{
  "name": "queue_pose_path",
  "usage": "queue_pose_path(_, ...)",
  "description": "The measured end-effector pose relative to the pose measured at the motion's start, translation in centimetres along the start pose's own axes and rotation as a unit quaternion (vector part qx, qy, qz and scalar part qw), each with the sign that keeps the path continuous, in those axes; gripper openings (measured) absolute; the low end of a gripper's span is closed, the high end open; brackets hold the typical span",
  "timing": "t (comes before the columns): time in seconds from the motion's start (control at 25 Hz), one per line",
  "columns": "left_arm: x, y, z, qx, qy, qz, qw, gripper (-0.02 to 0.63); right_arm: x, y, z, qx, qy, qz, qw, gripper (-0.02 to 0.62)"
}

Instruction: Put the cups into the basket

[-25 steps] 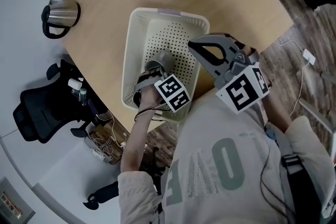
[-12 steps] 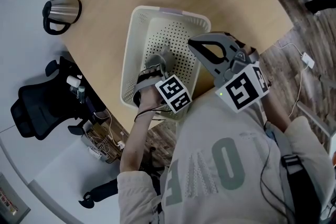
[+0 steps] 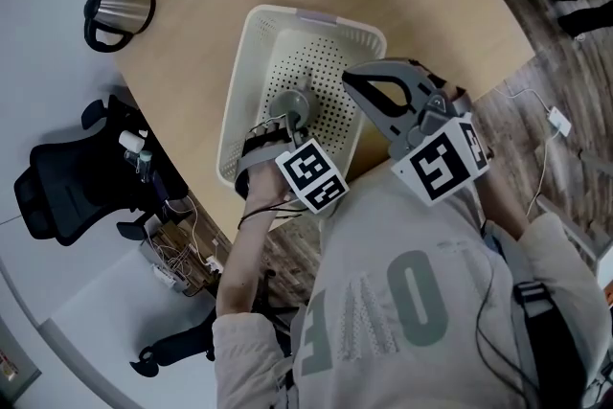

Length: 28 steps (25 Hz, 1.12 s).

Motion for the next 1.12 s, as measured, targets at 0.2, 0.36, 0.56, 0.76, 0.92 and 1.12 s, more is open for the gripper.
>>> queue_pose_path(0.2,0.3,-0.8,-3.1,-0.010,0.038,-0.026,0.9989,0.106,0.3,0.6,-0.3,-0.003,0.006,-0.016,1.000,-0.002)
queue_pose_path(0.36,0.9,-2.0,-6.7,-0.046,0.083,-0.085,0.9918,0.106,0.7,1.1,-0.6,-0.006,0.010,-0.028,1.000,-0.002)
queue_pose_path(0.56,3.2,-4.3,-13.3,-0.205,0.204,-0.261,0.9208,0.088,1.0,2.7,-0.2,-0.012,0.004,-0.047,0.999,-0.002)
queue_pose_path(0.76,1.5,-7.1,-18.6,-0.413,0.370,-0.335,0.7616,0.009,3.3,4.1,1.0,-0.026,-0.005,-0.006,1.000,-0.002)
queue_pose_path(0.92,1.5,-5.1,-17.3,-0.435,0.435,-0.417,0.6688,0.009,2.4,5.9,1.1,-0.082,-0.014,-0.026,0.996,-0.002)
queue_pose_path(1.12,1.8,-3.7,-16.0,-0.364,0.455,-0.363,0.7270,0.009,2.9,6.6,1.8,-0.072,-0.038,-0.066,0.994,-0.002)
Point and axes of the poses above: the fingertips, and each gripper's own axes: z forward along the fingers, x to its left, y out of its top, the point moved 8 cm from there along -z, backward along the fingers, and after that the axes turned 7 degrees about z, right-handed, at the moved point
